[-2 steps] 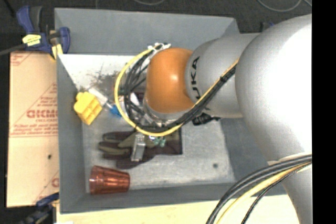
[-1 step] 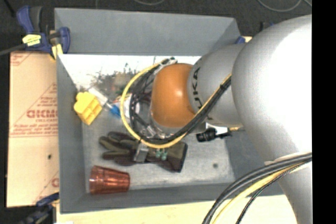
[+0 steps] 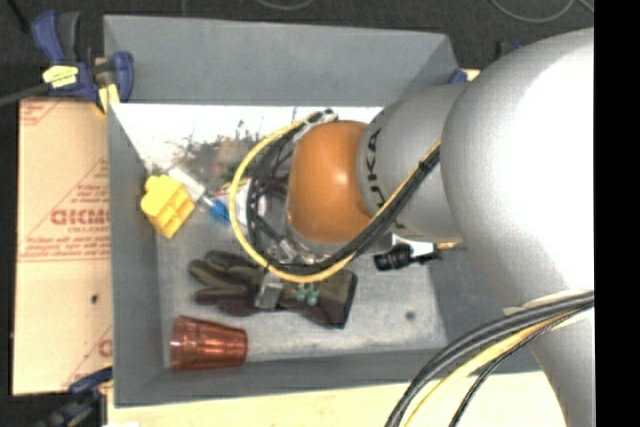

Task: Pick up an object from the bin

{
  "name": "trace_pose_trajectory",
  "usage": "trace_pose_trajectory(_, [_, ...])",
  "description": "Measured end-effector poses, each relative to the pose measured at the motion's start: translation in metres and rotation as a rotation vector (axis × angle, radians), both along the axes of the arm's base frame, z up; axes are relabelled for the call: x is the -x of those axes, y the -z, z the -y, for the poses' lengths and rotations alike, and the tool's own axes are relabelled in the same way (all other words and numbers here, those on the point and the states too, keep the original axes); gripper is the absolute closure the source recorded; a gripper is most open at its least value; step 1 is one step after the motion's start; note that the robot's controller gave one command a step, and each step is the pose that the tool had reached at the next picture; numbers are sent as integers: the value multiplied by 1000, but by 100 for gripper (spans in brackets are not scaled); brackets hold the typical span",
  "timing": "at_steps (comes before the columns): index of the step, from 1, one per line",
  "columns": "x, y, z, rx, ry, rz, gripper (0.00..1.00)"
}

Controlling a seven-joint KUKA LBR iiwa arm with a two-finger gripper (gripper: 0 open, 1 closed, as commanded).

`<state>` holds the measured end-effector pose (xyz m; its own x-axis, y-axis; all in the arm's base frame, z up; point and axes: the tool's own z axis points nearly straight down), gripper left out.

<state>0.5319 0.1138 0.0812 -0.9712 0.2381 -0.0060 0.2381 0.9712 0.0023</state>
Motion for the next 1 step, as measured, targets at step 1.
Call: trace_pose_trajectory(1, [-14,-73,-1,0,-44,2,100])
